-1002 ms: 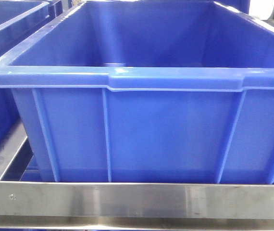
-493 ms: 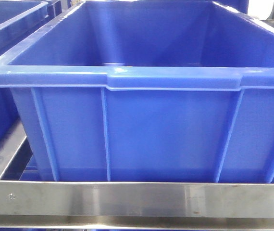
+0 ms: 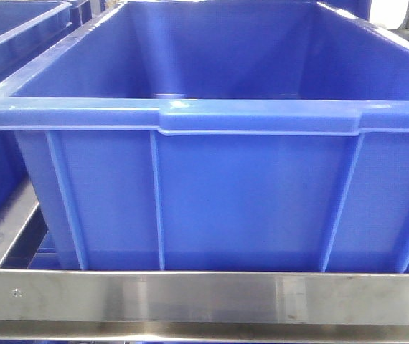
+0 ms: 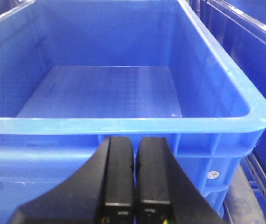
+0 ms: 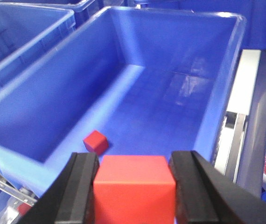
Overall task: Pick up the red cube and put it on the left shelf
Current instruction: 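Align the base in front of the blue crate on the shelf, then lower the right gripper into the blue crate and open it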
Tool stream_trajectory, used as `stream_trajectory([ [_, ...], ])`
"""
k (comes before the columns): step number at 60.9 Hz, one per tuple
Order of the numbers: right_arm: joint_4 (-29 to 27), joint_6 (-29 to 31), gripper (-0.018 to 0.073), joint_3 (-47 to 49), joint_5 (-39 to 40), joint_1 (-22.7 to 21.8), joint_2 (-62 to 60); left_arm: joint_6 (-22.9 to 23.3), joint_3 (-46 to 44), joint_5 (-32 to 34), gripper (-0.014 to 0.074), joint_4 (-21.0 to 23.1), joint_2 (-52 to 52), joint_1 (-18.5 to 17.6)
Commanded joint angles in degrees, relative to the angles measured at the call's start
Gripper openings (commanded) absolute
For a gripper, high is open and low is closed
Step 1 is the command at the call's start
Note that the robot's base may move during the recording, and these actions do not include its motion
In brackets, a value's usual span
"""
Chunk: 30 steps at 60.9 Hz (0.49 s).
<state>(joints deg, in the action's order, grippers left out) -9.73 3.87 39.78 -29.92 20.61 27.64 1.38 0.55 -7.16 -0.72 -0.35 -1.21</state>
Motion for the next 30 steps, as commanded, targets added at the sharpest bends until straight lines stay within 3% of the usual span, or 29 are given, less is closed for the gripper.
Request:
stream_trajectory([
  [1, -0.23, 0.67, 0.0174, 7.15, 1.65, -0.05, 5.85, 0.05, 1.32, 4.94, 0.0102, 0.28, -0.95, -0.07],
  [17, -0.28, 3.9, 0.0174, 21.33, -4.41, 0.3, 22.22, 0.05, 1.32, 4.94, 0.0102, 0.28, -0.95, -0.07],
  [30, -0.23, 6.56, 0.0174, 30.31, -9.44, 4.48, 36.46, 0.05, 1.32, 4.94, 0.0102, 0.28, -0.95, -0.07],
])
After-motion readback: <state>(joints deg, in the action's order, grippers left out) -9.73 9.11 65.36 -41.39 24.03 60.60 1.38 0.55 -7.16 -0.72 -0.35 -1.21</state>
